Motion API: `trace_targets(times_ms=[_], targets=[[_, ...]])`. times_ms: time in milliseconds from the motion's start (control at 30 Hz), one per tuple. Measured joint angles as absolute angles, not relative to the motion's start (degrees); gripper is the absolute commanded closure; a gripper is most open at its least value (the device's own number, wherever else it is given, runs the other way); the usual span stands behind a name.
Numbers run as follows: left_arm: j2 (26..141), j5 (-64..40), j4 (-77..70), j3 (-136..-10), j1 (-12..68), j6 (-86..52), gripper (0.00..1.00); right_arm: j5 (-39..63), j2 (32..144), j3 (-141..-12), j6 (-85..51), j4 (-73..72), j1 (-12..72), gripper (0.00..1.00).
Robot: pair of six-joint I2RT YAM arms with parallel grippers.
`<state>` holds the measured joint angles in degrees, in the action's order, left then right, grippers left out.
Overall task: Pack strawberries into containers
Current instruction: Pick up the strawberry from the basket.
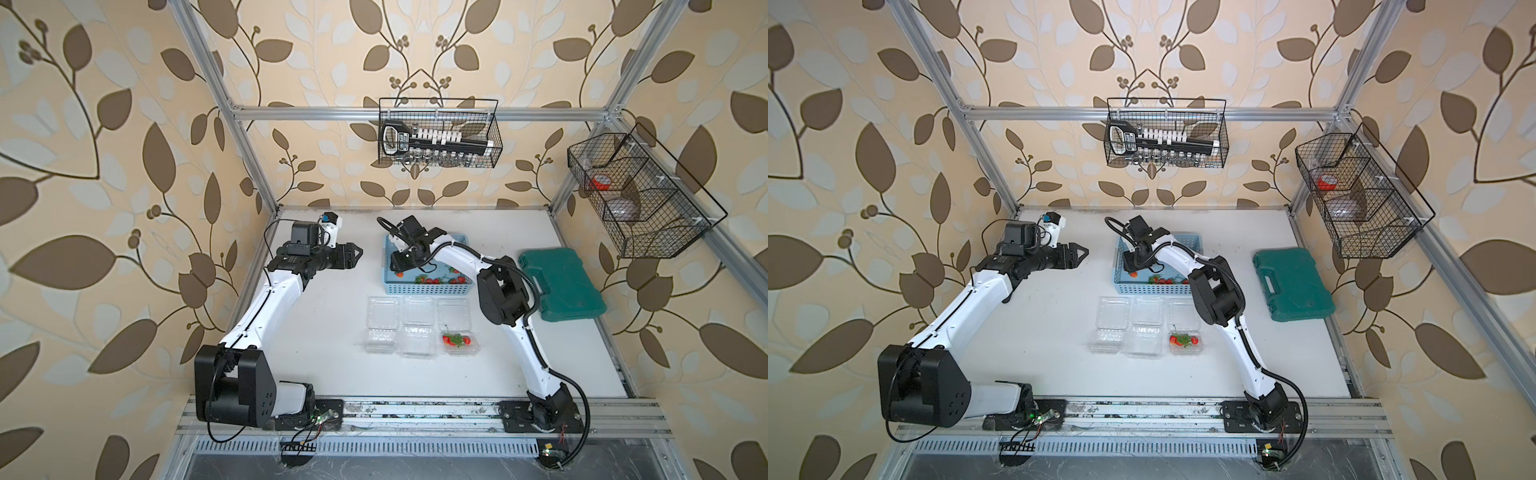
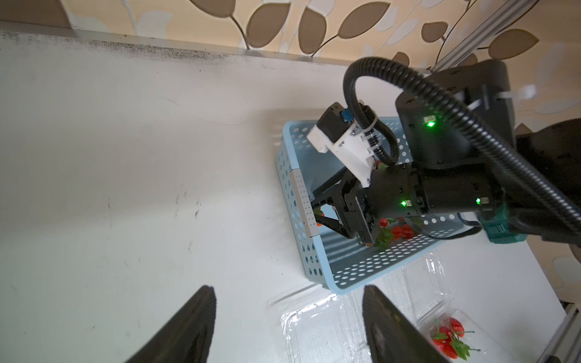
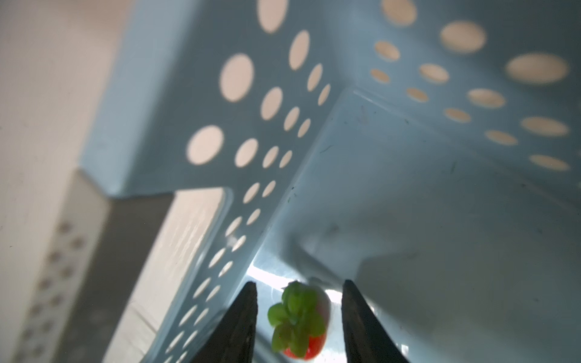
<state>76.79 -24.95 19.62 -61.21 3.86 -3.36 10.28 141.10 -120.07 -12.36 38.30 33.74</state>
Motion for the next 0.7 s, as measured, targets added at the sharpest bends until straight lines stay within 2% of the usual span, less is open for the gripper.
trace_targets(times_ms=[100, 233, 367, 700], targets=[[77.06, -24.95, 19.62, -61.21, 3.86, -3.36, 0.25, 10.24, 141.53, -120.90, -12.49, 38.13, 33.76, 0.66], [77.17, -24.95, 19.62, -61.21, 3.86, -3.36, 0.25, 10.07, 141.53, -121.03, -12.95, 38.00, 33.76, 0.86], [77.23, -24.95, 19.62, -61.21, 3.86, -3.36, 0.25, 9.82, 141.49, -120.81, -13.43, 37.54, 33.74, 1.00], [77.25, -24.95, 19.62, -61.21, 3.86, -3.36, 0.25, 7.90, 133.49, -113.89, -13.47, 36.67, 33.76, 1.00]])
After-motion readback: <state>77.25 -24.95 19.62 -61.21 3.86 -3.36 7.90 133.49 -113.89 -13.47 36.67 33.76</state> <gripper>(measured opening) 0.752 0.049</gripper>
